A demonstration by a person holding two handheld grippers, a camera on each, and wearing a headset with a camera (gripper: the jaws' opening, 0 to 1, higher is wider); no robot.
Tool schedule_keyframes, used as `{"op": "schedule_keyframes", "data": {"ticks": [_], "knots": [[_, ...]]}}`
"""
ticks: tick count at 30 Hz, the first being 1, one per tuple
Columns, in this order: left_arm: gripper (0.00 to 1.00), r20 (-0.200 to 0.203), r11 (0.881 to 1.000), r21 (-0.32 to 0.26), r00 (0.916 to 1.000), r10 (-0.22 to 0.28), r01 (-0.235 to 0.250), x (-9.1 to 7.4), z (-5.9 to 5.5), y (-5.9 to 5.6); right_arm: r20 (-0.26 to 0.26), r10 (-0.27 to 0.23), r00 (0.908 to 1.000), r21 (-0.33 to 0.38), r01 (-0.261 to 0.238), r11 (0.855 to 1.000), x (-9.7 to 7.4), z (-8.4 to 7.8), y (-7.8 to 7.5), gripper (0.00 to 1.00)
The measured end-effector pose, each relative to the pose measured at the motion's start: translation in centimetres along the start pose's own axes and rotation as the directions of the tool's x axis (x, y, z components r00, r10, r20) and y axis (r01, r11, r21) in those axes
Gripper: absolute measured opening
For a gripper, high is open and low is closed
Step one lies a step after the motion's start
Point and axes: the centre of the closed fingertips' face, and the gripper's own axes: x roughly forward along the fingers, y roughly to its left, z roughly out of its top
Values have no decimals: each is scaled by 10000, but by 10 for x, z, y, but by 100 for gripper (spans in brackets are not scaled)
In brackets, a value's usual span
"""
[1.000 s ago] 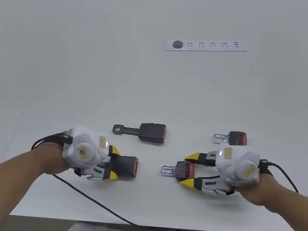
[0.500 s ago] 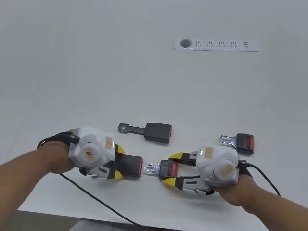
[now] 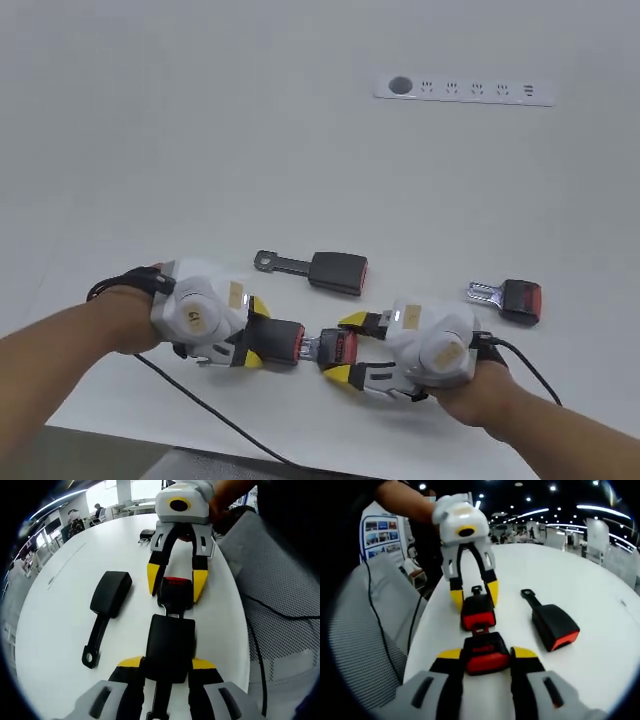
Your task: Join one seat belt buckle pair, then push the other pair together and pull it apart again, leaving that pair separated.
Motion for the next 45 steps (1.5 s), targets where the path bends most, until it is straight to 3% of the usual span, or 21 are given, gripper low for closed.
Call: {"op": "schedule_keyframes", "data": {"ticks": [7, 17, 18, 19, 31, 41, 45], "knots": [[34, -133, 9997, 242, 9999, -40, 43, 0, 0, 0, 9, -85, 10000, 257, 85, 9996, 2, 0, 2, 36], [33, -339, 9974, 685, 9993, -185, 208, 0, 0, -1, -378, -133, 9992, 86, 136, 9999, 16, 8, 5, 35], [33, -409, 9970, 725, 9988, -254, 283, 0, -1, -2, -372, -322, 9988, 31, 323, 9995, 15, 9, 1, 35], [33, -337, 9975, 657, 9992, -230, 251, 0, 0, -1, -528, -123, 9985, 97, 129, 9999, 13, 5, 3, 35], [34, -387, 9968, 751, 9989, -261, 289, 0, 0, -1, -443, -197, 9988, -27, 196, 9998, 13, 7, 5, 35], [34, 25, 9985, 505, 9998, -209, 207, 0, 0, -1, -533, -403, 9978, -339, 385, 9987, 13, 4, 8, 35], [34, 458, 9997, 222, 9989, -132, 122, -1, -1, 0, -446, -419, 9981, -454, 399, 9982, 12, 4, 8, 35]]}}
